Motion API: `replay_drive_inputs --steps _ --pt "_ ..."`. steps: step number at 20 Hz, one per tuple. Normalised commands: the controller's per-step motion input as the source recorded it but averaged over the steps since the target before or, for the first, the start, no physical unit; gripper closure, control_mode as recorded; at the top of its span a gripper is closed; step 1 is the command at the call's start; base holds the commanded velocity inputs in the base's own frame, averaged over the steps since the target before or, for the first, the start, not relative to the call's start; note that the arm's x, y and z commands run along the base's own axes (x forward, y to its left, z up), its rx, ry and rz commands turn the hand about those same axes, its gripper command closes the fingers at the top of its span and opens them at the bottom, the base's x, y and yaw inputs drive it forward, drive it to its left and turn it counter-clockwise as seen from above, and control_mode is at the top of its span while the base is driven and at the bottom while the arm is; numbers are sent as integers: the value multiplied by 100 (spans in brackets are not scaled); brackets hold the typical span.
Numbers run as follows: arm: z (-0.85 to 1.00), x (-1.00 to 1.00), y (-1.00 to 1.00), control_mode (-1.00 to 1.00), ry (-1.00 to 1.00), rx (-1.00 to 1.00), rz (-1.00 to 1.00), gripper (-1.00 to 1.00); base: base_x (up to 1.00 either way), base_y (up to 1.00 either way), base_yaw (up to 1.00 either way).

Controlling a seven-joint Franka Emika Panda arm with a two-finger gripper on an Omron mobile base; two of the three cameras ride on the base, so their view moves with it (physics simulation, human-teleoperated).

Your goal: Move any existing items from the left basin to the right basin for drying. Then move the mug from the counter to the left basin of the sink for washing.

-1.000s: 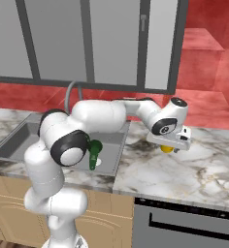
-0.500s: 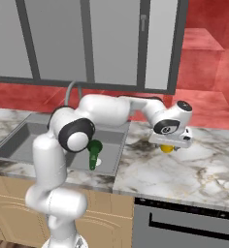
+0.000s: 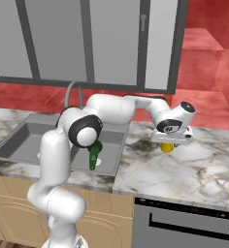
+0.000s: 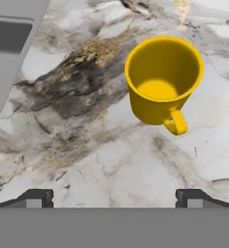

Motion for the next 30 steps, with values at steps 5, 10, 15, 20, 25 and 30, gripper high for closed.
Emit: replay_drive_inputs --steps 5,10,15,20,25,30 --pt "-21 16 -8 -100 -1 2 7 -100 0 0 0" --pt "-15 24 -29 -100 -3 2 3 -100 0 0 0" --pt "-7 30 -28 -100 -2 2 2 -100 0 0 0" --pt "-22 29 -8 -100 -2 0 2 -100 0 0 0" --pt "-28 29 -2 -100 -1 0 3 -100 0 0 0" --pt "-23 28 -2 -100 -1 1 3 -100 0 0 0"
